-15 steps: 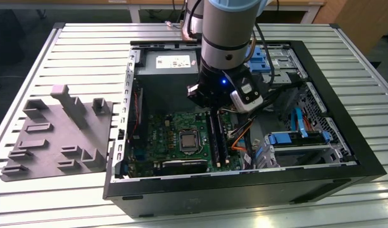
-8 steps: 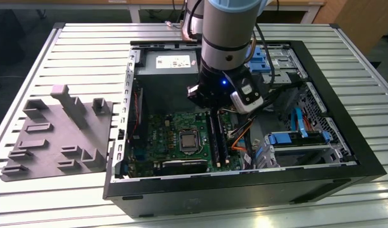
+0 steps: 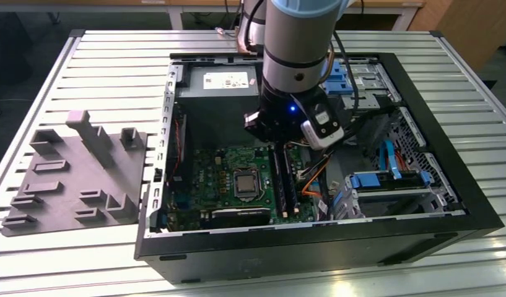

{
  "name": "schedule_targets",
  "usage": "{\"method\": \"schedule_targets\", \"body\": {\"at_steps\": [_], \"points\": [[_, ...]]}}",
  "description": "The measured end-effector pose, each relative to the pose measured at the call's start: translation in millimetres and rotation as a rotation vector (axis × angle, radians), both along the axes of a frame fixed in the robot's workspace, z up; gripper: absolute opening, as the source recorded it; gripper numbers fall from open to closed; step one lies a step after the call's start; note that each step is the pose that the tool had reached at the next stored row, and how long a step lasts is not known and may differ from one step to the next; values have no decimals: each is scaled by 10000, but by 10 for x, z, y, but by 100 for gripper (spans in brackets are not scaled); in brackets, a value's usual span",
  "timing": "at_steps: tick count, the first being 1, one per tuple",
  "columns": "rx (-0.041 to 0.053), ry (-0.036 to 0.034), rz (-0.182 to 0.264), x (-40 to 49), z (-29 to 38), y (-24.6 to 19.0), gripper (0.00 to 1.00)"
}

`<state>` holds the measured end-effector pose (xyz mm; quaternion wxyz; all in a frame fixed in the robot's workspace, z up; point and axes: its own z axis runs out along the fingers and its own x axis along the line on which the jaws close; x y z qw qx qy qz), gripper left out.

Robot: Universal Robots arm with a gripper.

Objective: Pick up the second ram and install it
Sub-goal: 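Press down the second ram until it locks into place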

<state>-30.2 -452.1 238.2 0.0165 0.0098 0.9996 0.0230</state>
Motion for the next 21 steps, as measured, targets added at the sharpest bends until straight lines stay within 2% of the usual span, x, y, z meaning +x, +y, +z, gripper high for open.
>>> {"method": "schedule_targets", "body": {"at_steps": [21], "points": [[1,0,0,0,0,-90,11]]}}
